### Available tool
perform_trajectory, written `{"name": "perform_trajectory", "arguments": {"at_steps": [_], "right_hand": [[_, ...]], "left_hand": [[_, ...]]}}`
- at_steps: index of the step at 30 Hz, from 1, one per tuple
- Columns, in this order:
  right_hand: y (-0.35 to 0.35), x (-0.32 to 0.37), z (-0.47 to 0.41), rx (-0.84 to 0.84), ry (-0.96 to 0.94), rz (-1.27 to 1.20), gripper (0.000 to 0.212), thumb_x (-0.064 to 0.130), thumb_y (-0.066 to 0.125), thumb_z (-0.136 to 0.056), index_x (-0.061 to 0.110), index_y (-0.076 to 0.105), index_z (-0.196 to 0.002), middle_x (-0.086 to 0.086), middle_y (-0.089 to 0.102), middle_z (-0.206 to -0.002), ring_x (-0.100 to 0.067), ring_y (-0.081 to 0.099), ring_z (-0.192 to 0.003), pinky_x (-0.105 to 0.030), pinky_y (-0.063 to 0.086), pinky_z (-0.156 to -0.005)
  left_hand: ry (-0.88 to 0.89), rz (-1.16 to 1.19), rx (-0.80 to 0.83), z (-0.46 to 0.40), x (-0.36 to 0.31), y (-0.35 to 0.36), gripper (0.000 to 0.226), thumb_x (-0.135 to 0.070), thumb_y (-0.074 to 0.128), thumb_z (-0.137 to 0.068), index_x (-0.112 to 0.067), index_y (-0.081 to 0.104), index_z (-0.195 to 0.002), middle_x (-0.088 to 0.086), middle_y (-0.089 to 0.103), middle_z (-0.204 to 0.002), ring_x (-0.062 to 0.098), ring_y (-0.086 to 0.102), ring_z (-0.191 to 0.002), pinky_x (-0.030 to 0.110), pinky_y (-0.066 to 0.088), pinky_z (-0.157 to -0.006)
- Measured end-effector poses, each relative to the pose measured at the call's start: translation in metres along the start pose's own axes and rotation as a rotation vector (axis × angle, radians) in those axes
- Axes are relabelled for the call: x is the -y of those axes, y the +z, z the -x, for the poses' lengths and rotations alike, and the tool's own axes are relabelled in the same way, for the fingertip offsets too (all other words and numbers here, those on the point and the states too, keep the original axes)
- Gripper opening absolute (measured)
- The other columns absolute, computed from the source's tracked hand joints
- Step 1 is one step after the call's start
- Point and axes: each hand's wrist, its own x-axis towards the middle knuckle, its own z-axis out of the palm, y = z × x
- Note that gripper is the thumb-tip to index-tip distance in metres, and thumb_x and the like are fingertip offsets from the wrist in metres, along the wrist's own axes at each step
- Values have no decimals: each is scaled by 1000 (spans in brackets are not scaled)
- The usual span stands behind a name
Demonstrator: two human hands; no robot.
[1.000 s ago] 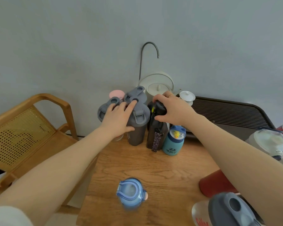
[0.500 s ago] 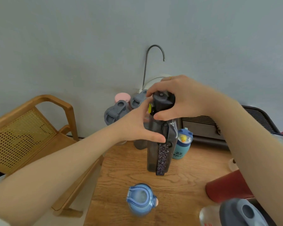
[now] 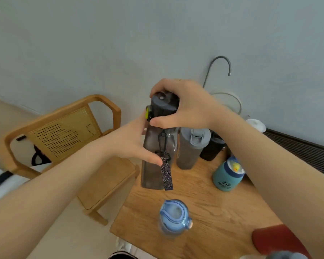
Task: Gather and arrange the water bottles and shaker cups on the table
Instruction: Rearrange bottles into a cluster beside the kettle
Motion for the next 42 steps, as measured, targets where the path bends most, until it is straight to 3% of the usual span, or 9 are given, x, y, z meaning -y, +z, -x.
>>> {"name": "perform_trajectory", "arguments": {"at_steps": [4,7,12,18,23,28,31,39,42], "right_hand": [[23,8,-25,3,-86,-38,55,45,70,-64,17,59,-110,1,66,-102,-16,60,-93,-27,48,-81],[29,1,-50,25,-80,-99,57,42,74,-69,18,56,-117,3,62,-107,-11,58,-94,-24,47,-84],[41,-60,-102,-2,360,-154,38,41,49,-91,15,54,-119,1,56,-107,-16,52,-95,-29,40,-87],[74,-136,-142,347,771,264,56,35,52,-90,9,38,-137,-14,46,-142,-31,46,-126,-38,38,-101],[85,-152,-165,552,963,390,59,40,57,-86,6,44,-133,-13,53,-135,-31,52,-119,-39,44,-98],[107,-158,-178,779,948,571,55,34,61,-81,17,46,-132,-10,56,-129,-30,57,-111,-37,50,-88],[115,-156,-180,600,885,611,51,24,61,-77,14,46,-125,-13,53,-122,-33,57,-106,-37,46,-73],[27,-108,-156,-86,874,375,63,37,63,-76,19,37,-131,-12,49,-124,-34,53,-107,-39,43,-85],[19,-95,-124,-425,905,323,63,37,65,-76,16,38,-129,-13,49,-124,-32,52,-106,-41,46,-86]], "left_hand": [[-74,-50,-65,17,20,-18,89,-16,86,-58,-43,23,-117,-31,41,-111,-30,42,-97,-5,35,-78],[-67,-45,-168,15,41,-35,88,-15,85,-59,-51,23,-110,-30,42,-110,-28,45,-94,-4,38,-74],[-50,-70,-240,-19,82,-78,90,-22,86,-58,-46,23,-117,-28,45,-105,-13,49,-93,4,38,-72],[-41,-179,-201,-71,145,-124,103,-34,86,-53,-31,24,-135,-6,47,-123,15,48,-112,37,46,-91],[-7,-174,-133,-105,176,-148,108,-42,85,-49,-37,20,-136,-4,49,-129,16,50,-113,46,50,-90],[1,-131,-124,-122,198,-162,108,-46,84,-45,-40,22,-134,-3,51,-127,18,53,-110,46,51,-88],[12,-108,-119,-125,205,-162,109,-47,84,-43,-41,23,-134,-5,52,-125,17,53,-110,46,50,-88],[158,12,-16,-167,176,-138,107,-37,85,-45,-30,27,-134,1,49,-128,21,49,-115,48,45,-96],[226,63,54,-188,158,-117,105,-18,87,-52,-22,24,-137,5,47,-130,22,48,-116,41,43,-97]]}}
